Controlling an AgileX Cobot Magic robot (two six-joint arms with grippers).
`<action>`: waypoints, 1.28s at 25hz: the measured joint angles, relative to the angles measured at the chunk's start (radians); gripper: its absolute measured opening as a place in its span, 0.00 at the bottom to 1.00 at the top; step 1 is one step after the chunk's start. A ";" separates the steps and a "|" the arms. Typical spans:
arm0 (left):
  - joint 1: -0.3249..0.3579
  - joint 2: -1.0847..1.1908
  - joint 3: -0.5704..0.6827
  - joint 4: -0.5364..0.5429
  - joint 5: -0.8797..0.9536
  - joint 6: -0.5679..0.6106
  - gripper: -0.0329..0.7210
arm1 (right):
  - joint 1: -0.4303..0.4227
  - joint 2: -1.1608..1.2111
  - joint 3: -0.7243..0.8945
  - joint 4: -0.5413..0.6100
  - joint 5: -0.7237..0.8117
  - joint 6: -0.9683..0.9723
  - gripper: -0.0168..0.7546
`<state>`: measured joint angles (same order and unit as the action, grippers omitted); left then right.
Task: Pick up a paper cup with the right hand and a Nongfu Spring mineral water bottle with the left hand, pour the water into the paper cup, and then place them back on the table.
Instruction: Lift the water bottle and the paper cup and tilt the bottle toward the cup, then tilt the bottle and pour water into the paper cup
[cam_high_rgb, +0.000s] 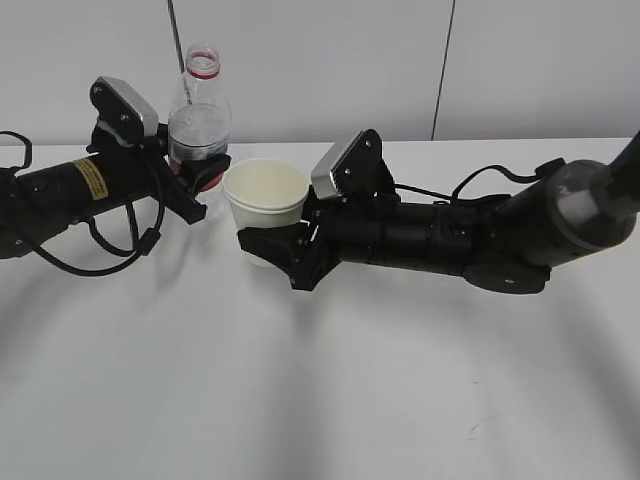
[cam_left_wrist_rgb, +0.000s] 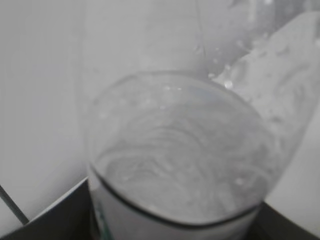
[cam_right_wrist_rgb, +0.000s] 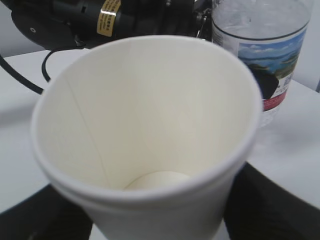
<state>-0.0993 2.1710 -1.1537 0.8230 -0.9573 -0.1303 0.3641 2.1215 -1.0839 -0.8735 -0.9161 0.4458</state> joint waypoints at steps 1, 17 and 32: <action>0.000 0.000 0.000 0.004 -0.007 0.018 0.54 | 0.000 0.011 -0.010 0.000 0.002 0.003 0.68; 0.008 0.000 -0.017 -0.002 -0.068 0.396 0.54 | 0.000 0.092 -0.047 -0.005 0.001 0.006 0.68; 0.010 0.000 -0.018 -0.015 -0.074 0.672 0.54 | 0.000 0.092 -0.047 0.034 -0.001 -0.066 0.68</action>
<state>-0.0892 2.1710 -1.1718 0.8079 -1.0316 0.5422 0.3641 2.2135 -1.1307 -0.8392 -0.9167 0.3796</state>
